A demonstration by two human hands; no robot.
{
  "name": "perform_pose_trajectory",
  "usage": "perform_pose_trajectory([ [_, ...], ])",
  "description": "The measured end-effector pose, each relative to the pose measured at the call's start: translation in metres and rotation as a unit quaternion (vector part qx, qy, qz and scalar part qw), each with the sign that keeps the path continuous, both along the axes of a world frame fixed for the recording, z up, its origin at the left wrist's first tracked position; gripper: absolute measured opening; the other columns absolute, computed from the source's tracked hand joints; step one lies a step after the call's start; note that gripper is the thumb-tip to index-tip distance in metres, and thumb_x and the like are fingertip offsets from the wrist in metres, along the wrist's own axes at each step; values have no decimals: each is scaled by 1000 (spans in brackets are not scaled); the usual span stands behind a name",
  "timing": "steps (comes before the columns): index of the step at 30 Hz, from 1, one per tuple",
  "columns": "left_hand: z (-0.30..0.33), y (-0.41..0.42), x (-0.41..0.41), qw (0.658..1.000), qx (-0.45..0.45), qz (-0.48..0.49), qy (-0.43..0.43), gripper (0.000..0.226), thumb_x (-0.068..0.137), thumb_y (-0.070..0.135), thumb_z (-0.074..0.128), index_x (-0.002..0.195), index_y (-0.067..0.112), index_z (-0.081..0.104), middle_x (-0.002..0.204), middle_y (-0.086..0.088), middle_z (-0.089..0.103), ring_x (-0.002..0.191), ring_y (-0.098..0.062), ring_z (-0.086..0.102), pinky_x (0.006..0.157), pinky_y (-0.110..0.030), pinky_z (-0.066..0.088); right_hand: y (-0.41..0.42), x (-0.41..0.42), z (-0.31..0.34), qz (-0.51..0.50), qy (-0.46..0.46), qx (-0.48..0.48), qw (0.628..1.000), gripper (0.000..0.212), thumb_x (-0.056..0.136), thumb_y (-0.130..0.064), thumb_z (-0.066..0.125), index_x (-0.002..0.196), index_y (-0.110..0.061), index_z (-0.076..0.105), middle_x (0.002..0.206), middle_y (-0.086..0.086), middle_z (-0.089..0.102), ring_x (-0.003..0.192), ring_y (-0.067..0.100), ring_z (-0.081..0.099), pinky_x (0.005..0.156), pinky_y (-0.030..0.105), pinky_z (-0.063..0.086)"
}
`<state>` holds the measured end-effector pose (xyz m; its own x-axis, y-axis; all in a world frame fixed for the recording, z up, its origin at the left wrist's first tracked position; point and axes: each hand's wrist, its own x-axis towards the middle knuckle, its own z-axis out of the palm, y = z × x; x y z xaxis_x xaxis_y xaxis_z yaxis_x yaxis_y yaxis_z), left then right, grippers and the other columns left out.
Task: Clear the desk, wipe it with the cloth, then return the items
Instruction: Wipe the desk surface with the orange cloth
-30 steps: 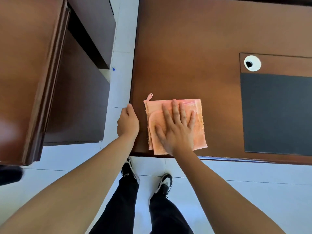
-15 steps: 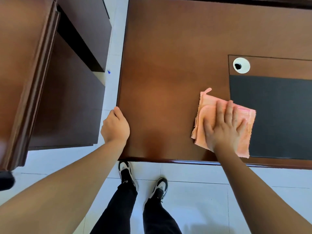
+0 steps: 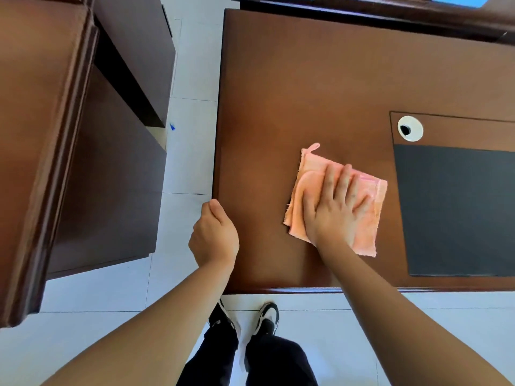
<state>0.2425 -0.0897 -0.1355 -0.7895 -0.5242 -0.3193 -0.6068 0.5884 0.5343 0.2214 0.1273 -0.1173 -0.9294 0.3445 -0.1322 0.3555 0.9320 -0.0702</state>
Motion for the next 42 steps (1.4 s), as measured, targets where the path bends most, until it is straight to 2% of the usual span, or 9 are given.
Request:
perform_pose_trajectory([
  [9,2,-8,-2,994,103,16,-16,49,107,57,18,109,28,57,88,10,60,79,-15,58,63,-25,35,-111,-36,-1,156,-4,-33,987,79,104,-66,17,170,-25,6,178,10,-4,164,35,-6,123,70,-6],
  [12,2,-15,-9,972,222,61,-37,47,107,55,25,124,29,60,109,7,64,100,-20,59,82,-35,44,-126,-45,-2,203,-7,-52,978,80,102,-68,20,170,-28,7,178,6,-5,164,33,-8,123,70,-5],
  [14,4,-22,-16,965,253,58,-36,44,108,50,28,119,24,62,110,3,64,103,-20,60,80,-33,44,-120,-48,-3,222,-7,-67,973,80,102,-70,20,170,-30,5,178,3,-8,164,30,-11,124,68,-7],
  [17,10,-24,-35,974,224,22,-17,36,101,46,29,91,22,55,92,2,57,99,-30,58,80,-38,41,-98,-53,-4,235,2,-84,968,77,103,-70,20,170,-35,1,178,-2,-10,164,24,-12,126,63,-8],
  [23,16,-1,-108,987,150,-11,-49,52,111,50,25,147,20,47,139,-1,57,127,-27,55,107,-45,43,-31,-71,-6,175,17,-70,982,77,102,-70,22,169,-38,1,179,-3,-7,164,22,-9,128,61,-6],
  [28,19,14,-156,998,65,-5,-25,53,112,46,21,143,15,51,137,-10,59,113,-26,54,94,-40,37,50,-90,-8,114,19,-61,991,77,101,-71,19,168,-40,-1,178,-5,-9,164,19,-10,129,59,-6],
  [31,18,19,-174,999,23,0,-28,56,112,48,18,143,15,51,139,-12,60,124,-35,56,102,-45,41,101,-101,-8,75,16,-52,996,78,100,-73,16,168,-40,-4,178,-6,-10,164,19,-9,129,60,-7],
  [35,17,27,-173,998,-64,-2,-16,58,111,52,16,137,17,54,126,-12,67,112,-38,64,102,-53,49,151,-120,-7,28,9,-47,998,79,100,-73,14,168,-37,-2,178,-5,-10,164,21,-9,129,61,-5],
  [42,13,29,-171,992,-123,-1,-18,54,112,46,17,124,14,58,109,-15,71,96,-41,67,90,-52,53,147,-129,-4,-25,11,-7,1000,77,103,-64,9,170,-28,-2,178,4,-6,164,30,-3,127,66,1],
])
